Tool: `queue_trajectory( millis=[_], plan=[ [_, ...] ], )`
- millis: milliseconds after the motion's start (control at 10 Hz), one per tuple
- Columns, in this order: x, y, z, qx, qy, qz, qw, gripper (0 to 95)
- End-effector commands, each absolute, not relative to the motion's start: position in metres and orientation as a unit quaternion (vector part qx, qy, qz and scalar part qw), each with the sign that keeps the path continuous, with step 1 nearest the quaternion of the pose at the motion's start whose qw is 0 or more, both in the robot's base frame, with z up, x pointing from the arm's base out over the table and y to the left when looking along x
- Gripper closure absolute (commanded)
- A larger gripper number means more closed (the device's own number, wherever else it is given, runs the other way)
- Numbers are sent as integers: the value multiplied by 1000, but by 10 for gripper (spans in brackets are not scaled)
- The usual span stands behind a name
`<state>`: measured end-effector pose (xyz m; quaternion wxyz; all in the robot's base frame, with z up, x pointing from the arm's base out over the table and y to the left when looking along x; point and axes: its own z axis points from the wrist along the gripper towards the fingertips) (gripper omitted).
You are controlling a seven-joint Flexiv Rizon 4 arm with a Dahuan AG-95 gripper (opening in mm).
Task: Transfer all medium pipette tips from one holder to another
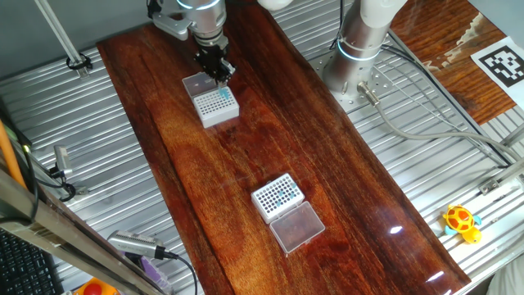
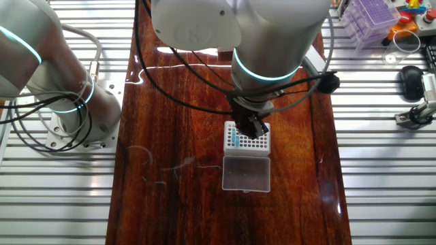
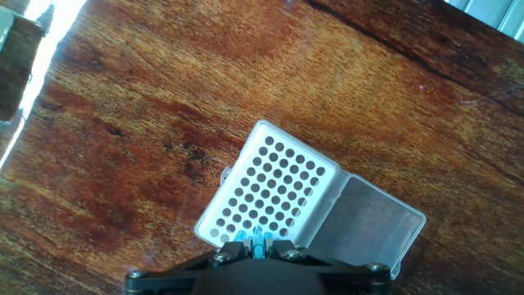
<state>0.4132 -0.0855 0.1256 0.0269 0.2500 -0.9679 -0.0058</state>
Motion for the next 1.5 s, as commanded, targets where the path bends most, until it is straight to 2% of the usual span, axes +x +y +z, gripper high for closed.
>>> queue_trajectory(
  millis=[100,1500],
  plan=[
    [413,-85,124,251,-968,-5,27,950],
    [410,-87,121,251,-968,-2,27,950]
  ],
)
